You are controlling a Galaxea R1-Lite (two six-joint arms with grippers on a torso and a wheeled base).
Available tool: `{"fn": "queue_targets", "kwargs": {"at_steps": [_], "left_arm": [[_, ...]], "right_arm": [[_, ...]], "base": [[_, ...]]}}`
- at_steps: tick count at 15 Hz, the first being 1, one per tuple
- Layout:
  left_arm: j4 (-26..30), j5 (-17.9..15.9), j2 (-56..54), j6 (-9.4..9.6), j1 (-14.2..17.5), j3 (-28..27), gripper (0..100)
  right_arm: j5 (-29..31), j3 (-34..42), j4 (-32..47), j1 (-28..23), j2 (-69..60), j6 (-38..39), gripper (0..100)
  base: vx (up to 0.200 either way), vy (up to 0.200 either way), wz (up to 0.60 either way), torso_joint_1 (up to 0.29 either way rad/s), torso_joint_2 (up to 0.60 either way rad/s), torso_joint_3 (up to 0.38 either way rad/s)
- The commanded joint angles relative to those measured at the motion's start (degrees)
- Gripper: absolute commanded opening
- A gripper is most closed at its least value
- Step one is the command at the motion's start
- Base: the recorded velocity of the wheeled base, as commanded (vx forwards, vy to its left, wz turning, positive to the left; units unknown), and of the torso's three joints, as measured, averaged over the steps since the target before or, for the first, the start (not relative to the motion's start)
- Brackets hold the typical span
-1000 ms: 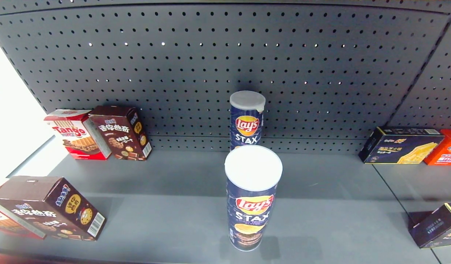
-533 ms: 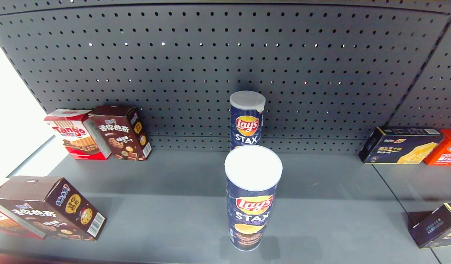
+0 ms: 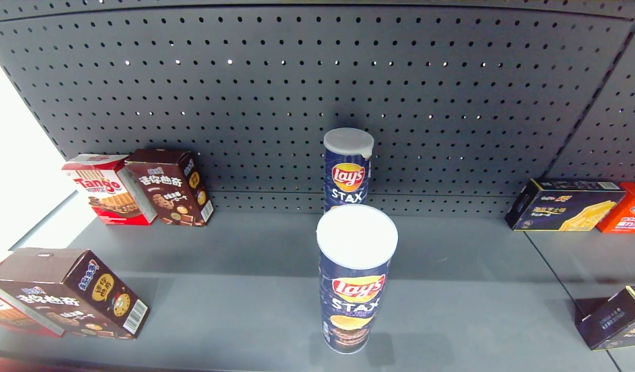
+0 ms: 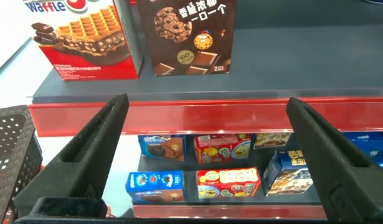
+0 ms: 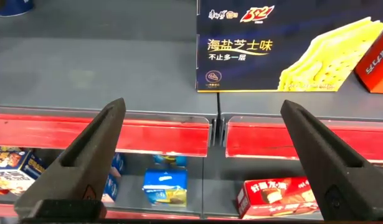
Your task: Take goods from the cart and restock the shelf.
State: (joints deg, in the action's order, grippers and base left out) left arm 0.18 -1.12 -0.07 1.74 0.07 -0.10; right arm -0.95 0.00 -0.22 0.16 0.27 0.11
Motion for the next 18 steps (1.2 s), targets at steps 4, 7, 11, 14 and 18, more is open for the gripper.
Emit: {"fn": "queue_targets", "kwargs": {"at_steps": [4, 7, 11, 14, 18], "left_arm": [[0.0, 0.1, 0.1, -0.16, 0.0, 0.0, 100], [0.0, 0.0, 0.1, -0.07, 0.0, 0.0, 100], [0.0, -0.1, 0.1, -0.07, 0.0, 0.0, 100], [0.0, 0.0, 0.1, -0.07, 0.0, 0.0, 100], [0.0, 0.0, 0.1, -0.16, 0.0, 0.0, 100]], "right_arm": [[0.0, 0.0, 0.0, 0.0, 0.0, 0.0, 100], [0.0, 0.0, 0.0, 0.0, 0.0, 0.0, 100], [0.0, 0.0, 0.0, 0.0, 0.0, 0.0, 100], [0.0, 0.0, 0.0, 0.0, 0.0, 0.0, 100], [-0.2, 0.0, 0.0, 0.0, 0.0, 0.0, 100]], "base": [[0.0, 0.0, 0.0, 0.0, 0.0, 0.0], [-0.067, 0.0, 0.0, 0.001, 0.0, 0.001], [0.0, 0.0, 0.0, 0.0, 0.0, 0.0], [0.0, 0.0, 0.0, 0.0, 0.0, 0.0], [0.0, 0.0, 0.0, 0.0, 0.0, 0.0]]}}
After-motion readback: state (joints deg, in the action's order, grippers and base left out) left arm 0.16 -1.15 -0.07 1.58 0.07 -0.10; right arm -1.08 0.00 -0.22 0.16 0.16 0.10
